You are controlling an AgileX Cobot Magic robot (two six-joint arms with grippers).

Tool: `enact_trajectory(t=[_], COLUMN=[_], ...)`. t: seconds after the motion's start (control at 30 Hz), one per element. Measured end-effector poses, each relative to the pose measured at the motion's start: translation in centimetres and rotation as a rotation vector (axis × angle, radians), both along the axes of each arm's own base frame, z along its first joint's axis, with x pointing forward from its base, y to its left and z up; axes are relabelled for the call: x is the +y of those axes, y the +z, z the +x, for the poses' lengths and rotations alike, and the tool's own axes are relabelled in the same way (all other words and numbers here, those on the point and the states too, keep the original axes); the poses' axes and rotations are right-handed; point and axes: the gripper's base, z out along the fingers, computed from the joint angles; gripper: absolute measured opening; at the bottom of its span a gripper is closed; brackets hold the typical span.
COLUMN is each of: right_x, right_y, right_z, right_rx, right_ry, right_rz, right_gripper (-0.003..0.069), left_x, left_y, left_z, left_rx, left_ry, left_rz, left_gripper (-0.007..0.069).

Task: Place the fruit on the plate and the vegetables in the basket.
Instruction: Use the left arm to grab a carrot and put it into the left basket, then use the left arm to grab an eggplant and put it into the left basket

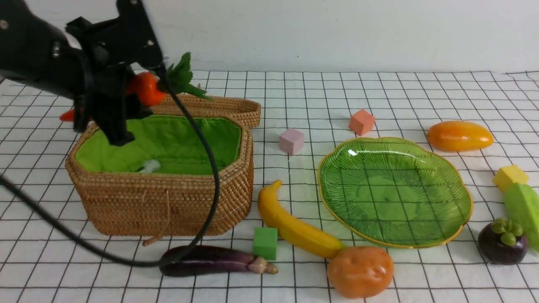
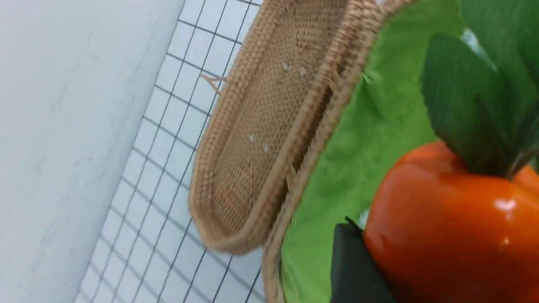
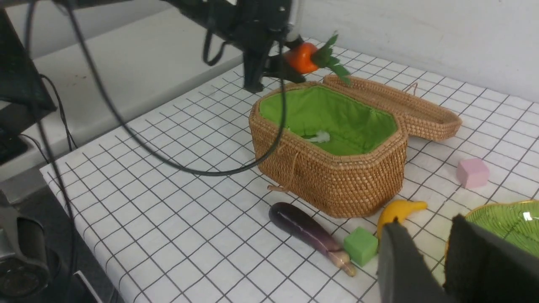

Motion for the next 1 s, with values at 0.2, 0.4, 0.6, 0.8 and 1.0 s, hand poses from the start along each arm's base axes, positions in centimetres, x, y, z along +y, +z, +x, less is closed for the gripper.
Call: enact_trajectory(t=[0.2,0.4,0.6,0.8,1.0], right_x=[0.1,0.1,0.1,0.1,0.1], right_y=[-0.3,-0.3,-0.3,-0.3,-0.5], right_z=[-0.2,-0.2,-0.2,-0.2,-0.3], right_rx=[0.026,0.028,0.028,0.026,0.043], right_ry=[0.018,0.02,0.019,0.018,0.031], right_rz=[-0.019,-0.02,-0.02,-0.019,-0.034], right_gripper=[0.0196,0.0196,0.0196,0.0196,0.0196], left_x=[-0.8,-0.9,-0.6,-0.8,-3.5], left_y=[-3.1,-3.0,-1.5,1.2,2.0], left_z=[2.5,2.4,0.6,-2.2,-6.3], left_rx=[0.044,0.048,0.103,0.222,0.42], left_ry=[0.004,0.001,0.005,0.249,0.246], left_rz=[-0.009,-0.013,-0.03,-0.377,-0.411], left_gripper=[0.0365,0.0564,0.0635,0.0323,-0.0013])
